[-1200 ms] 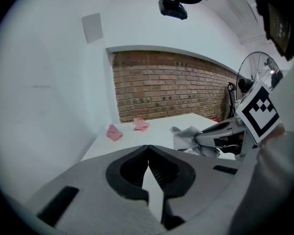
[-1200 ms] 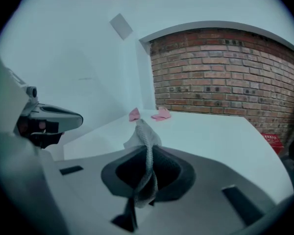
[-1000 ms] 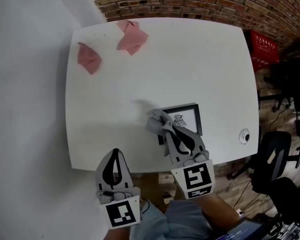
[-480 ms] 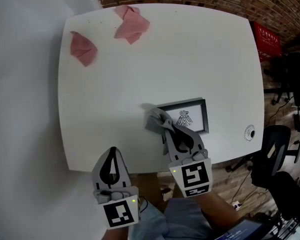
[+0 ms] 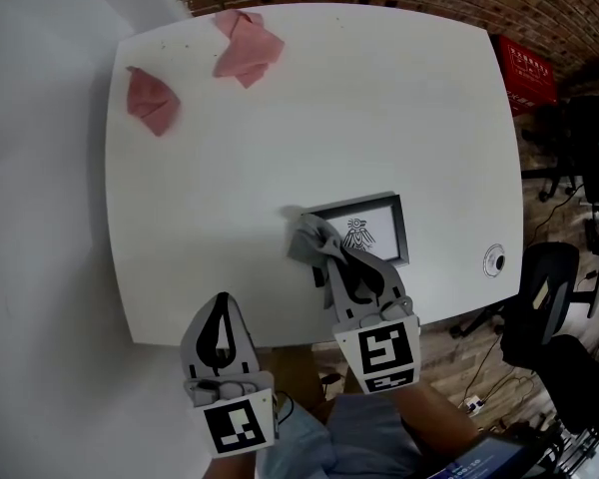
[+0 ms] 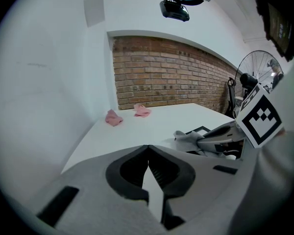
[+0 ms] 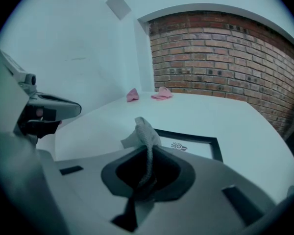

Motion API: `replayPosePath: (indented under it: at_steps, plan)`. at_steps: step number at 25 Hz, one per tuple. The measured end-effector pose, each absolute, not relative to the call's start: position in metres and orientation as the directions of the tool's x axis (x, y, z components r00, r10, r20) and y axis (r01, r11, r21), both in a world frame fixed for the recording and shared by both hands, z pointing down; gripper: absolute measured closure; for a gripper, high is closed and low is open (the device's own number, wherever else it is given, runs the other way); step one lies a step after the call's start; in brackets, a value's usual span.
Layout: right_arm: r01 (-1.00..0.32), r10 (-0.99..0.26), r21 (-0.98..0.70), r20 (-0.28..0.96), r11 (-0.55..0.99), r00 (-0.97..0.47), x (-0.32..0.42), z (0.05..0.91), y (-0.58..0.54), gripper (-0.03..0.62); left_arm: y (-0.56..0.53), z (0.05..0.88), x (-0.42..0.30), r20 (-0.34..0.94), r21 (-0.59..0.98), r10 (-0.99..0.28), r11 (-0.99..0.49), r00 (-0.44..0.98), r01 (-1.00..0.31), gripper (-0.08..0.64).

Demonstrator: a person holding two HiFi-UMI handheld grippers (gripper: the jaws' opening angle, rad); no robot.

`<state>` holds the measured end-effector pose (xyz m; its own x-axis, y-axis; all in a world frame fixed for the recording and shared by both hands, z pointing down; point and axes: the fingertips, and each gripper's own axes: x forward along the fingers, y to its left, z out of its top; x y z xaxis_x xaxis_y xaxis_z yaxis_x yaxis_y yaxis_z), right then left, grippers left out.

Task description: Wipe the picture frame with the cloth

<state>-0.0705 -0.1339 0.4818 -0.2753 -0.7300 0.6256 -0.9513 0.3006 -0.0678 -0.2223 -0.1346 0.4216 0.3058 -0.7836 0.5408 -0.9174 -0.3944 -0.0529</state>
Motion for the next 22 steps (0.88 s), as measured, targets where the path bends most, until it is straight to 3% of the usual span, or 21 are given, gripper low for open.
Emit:
replayPosePath:
  at_steps: [22]
  plan:
    - [-0.969,-0.740,-0.050,0.637,0.242,-0.218,-0.024,0.484,-0.129,0.557,-0.140,0.423,-0.183,0.542,-0.058,-0.765,-0.447,0.347,-0.893,0.551]
